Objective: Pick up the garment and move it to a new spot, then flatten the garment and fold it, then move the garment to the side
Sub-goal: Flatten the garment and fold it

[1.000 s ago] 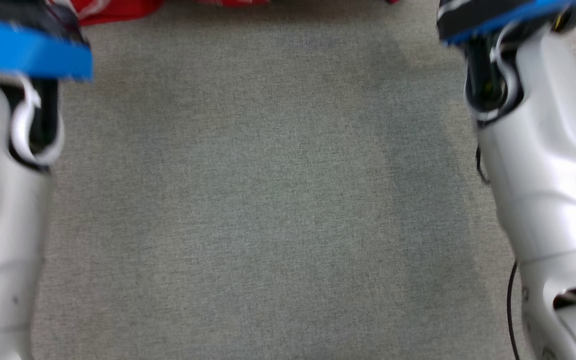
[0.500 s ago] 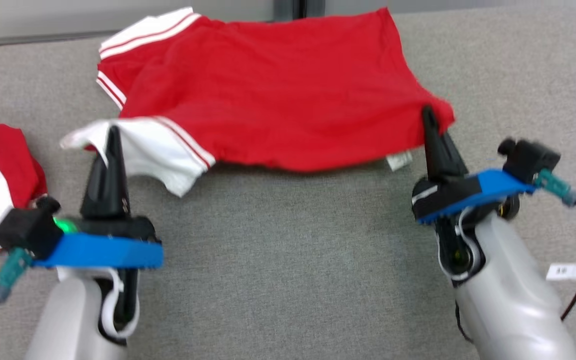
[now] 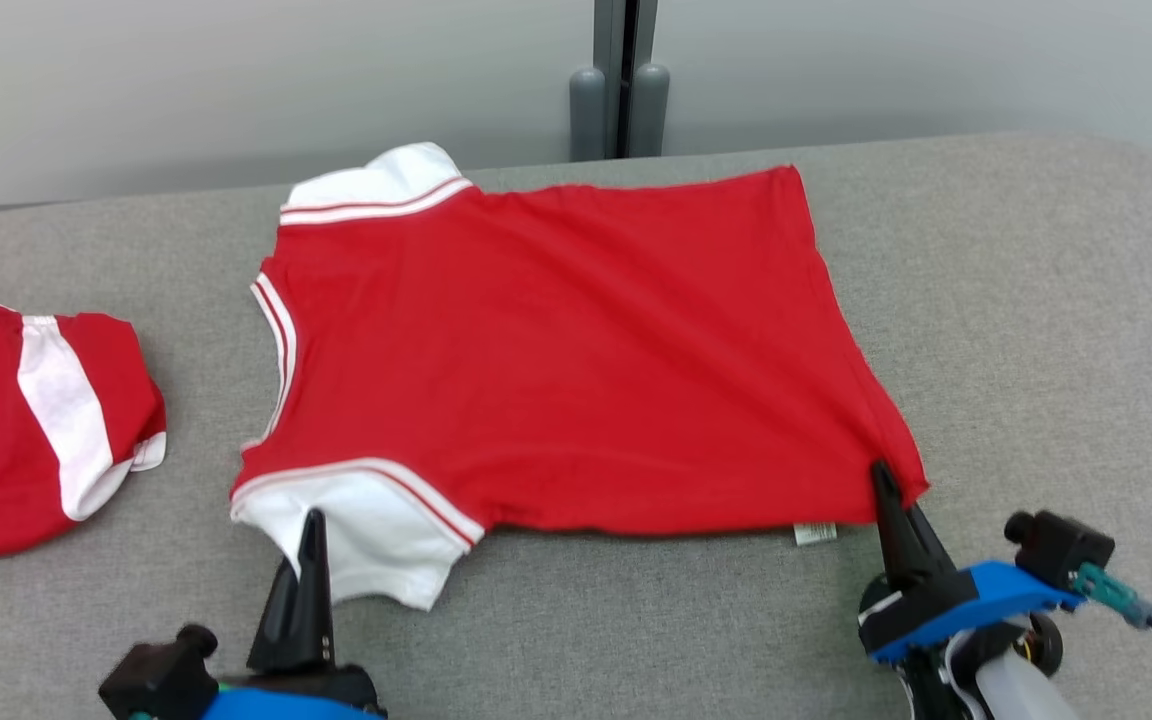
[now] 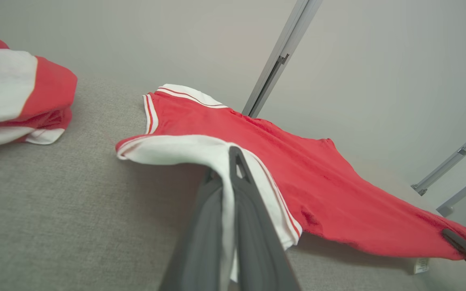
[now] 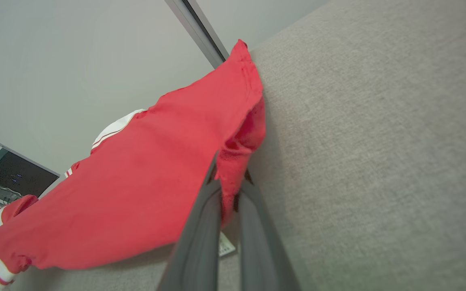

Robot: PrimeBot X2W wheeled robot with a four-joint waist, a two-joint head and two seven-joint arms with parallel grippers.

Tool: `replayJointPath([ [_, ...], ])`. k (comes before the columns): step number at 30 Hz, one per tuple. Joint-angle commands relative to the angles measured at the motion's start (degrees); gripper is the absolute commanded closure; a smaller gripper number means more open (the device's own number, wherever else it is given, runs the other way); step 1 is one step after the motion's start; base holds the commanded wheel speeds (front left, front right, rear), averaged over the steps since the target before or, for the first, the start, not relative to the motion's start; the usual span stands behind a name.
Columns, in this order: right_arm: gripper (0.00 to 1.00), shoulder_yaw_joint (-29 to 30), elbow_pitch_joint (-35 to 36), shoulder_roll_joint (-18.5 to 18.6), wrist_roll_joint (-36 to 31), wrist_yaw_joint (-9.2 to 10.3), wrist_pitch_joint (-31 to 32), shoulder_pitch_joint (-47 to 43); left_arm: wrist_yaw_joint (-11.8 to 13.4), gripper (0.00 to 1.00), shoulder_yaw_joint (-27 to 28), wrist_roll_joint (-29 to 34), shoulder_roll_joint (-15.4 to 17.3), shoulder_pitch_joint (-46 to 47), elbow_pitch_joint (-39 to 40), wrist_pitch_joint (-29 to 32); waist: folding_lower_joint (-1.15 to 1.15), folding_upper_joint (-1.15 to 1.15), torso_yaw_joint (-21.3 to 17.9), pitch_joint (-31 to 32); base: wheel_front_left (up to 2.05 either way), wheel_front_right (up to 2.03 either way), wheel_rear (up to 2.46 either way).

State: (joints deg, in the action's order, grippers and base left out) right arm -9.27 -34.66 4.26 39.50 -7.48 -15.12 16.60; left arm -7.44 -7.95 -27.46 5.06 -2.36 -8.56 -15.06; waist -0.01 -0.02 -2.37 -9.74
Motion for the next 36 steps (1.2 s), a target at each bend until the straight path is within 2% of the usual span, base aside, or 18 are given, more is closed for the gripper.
replayJointPath([
  [1,1.00,0.0,0.4,0.7,0.3,-0.03,0.0,-1.7,0.0,1.00,0.2,0.3,-0.1,-1.2,0.3,-0.2,0.01,0.02,-0.2,0.7,0.00,0.00,0.00],
  [8,1.00,0.3,1.4,2.4,0.3,-0.03,0.0,-8.9,0.0,1.00,-1.7,2.2,-0.4,-7.1,0.8,-0.2,0.01,0.02,0.3,3.1,0.00,0.00,0.00],
  [13,1.00,-0.7,1.6,3.6,0.8,-0.03,0.7,-10.7,0.0,1.00,-2.4,2.1,0.3,-8.5,0.4,-0.2,0.01,0.02,0.1,3.6,0.00,0.00,0.00],
  [23,1.00,-1.2,2.7,4.0,2.0,-0.03,1.1,-8.1,0.0,1.00,-3.4,1.5,2.0,-4.9,-0.6,-0.2,0.01,0.02,0.0,3.8,0.00,0.00,0.00],
  [36,1.00,-3.5,2.8,3.1,4.6,-0.03,2.4,-3.5,0.0,1.00,-4.8,-0.8,5.9,2.2,-3.2,-0.2,0.01,0.02,-1.5,3.1,0.00,0.00,0.00],
])
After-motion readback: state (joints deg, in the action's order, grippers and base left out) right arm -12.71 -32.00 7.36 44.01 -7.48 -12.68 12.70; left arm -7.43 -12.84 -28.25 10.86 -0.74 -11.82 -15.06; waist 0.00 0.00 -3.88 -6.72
